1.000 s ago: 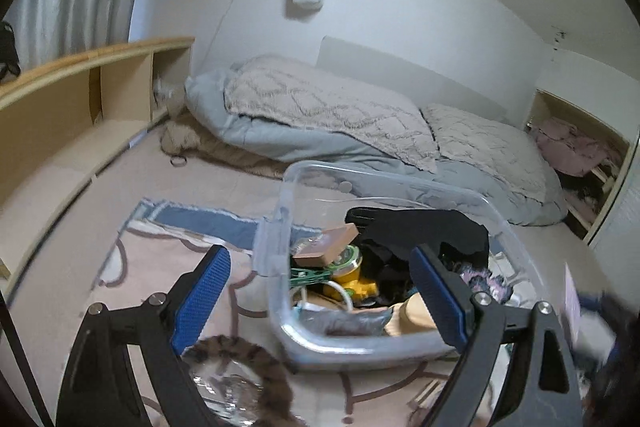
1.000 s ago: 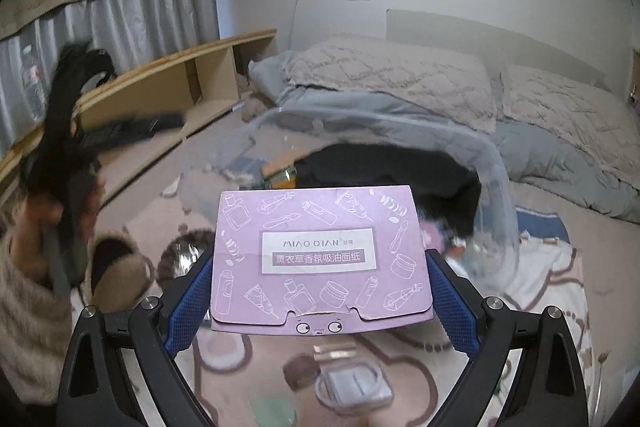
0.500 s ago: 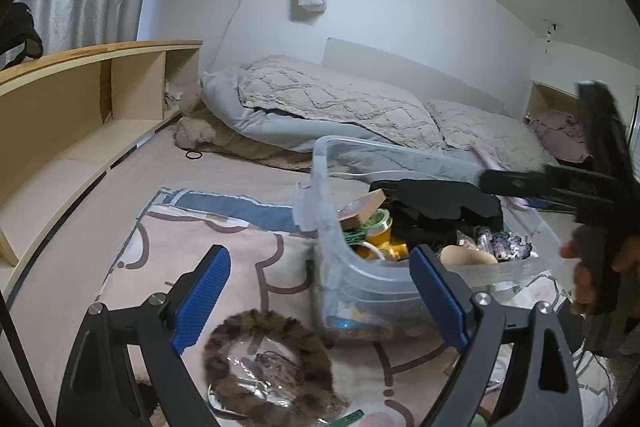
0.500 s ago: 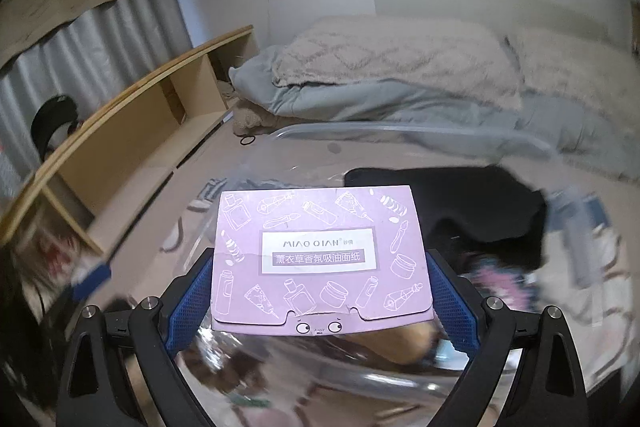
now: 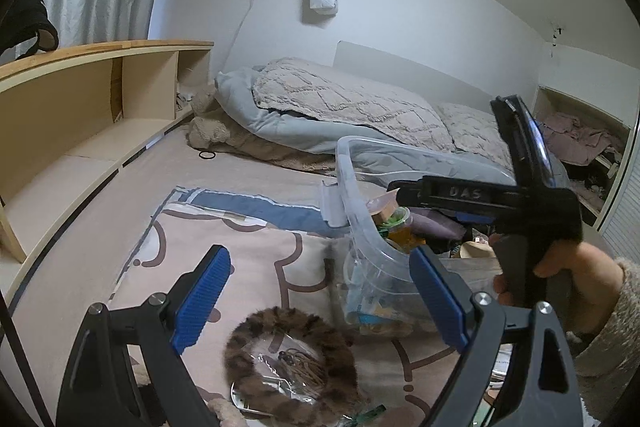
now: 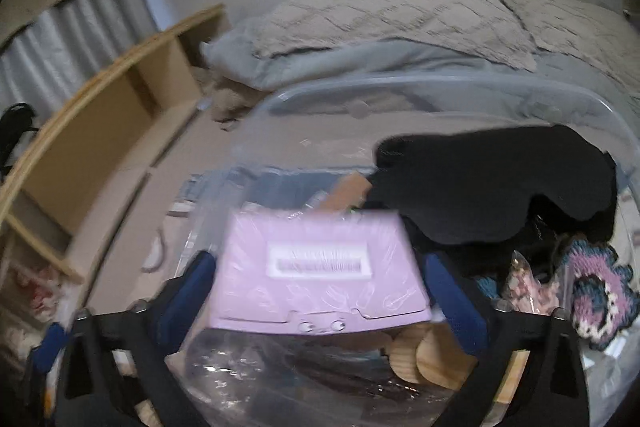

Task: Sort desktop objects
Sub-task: 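Lower the purple card into the clear box and open the right gripper while the left withdraws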

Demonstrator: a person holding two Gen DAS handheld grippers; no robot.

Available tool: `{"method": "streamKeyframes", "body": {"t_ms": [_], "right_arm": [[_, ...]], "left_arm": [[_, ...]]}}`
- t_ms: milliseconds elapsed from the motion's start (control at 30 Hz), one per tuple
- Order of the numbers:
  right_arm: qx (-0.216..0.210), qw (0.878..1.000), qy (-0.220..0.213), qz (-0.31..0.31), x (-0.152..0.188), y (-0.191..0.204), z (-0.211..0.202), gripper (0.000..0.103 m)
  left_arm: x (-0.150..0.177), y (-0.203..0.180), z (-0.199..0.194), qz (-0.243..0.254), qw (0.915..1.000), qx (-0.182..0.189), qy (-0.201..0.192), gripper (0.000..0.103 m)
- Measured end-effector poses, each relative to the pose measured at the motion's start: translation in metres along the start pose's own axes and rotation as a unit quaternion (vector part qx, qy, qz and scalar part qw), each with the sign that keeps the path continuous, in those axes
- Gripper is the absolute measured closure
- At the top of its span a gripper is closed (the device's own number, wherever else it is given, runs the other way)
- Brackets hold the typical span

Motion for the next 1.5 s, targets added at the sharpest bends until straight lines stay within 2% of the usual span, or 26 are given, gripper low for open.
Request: {"method": "streamKeyframes", "body": {"t_ms": [367,433,533,633,733,867,967,1033,1067,1167,1300,1500], "right_arm": [[-0.018,1.000,-0.018,-0.007,0.000,-0.004,-0.010,0.000],[-0.034,0.999,-0.011,-0.001,0.001,-0.004,-0.013,0.000],[-0.072,0.996,0.037,0.026,0.004,-0.003,-0.011,0.000],[-0.119,0.988,0.079,0.051,0.004,0.002,-0.010,0.000],[-0.142,0.981,0.113,0.074,0.005,0.009,-0.003,0.000],[-0.179,0.960,0.171,0.132,0.008,0.012,0.025,0.000],[-0.188,0.950,0.173,0.180,0.006,0.005,0.044,0.000],[-0.184,0.947,0.171,0.198,0.006,-0.001,0.052,0.000],[-0.175,0.951,0.162,0.199,0.002,-0.002,0.053,0.000],[-0.185,0.952,0.155,0.191,-0.004,0.004,0.051,0.000],[-0.173,0.965,0.140,0.140,-0.004,0.012,0.035,0.000],[-0.169,0.973,0.119,0.099,0.004,0.000,0.007,0.000]], "left_arm": [[0.003,-0.003,0.002,0.005,0.9999,0.007,0.009,0.011],[0.003,-0.004,0.001,0.007,0.9999,0.009,0.010,0.011],[0.003,-0.005,-0.002,0.010,0.9999,0.011,0.009,0.011],[0.003,-0.005,-0.003,0.011,0.9998,0.011,0.009,0.011],[0.003,-0.006,-0.004,0.015,0.9998,0.012,0.007,0.011],[0.004,-0.006,-0.006,0.022,0.9997,0.010,0.004,0.011],[0.003,-0.004,-0.005,0.021,0.9997,0.010,0.002,0.011],[0.003,-0.002,-0.004,0.020,0.9998,0.009,0.002,0.011],[0.004,-0.002,-0.004,0.019,0.9998,0.009,0.002,0.011],[0.005,0.000,-0.002,0.016,0.9998,0.009,0.004,0.011],[0.005,-0.001,0.000,0.015,0.9998,0.010,0.007,0.011],[0.004,-0.008,-0.006,0.024,0.9996,0.011,0.005,0.011]]}}
Point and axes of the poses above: each gripper's, at about its wrist camera, not at the fingertips, and z roughly the way its jaws point, y to its left, x to its underside, the point moved 4 cm from there along z, roughly the way its jaws point
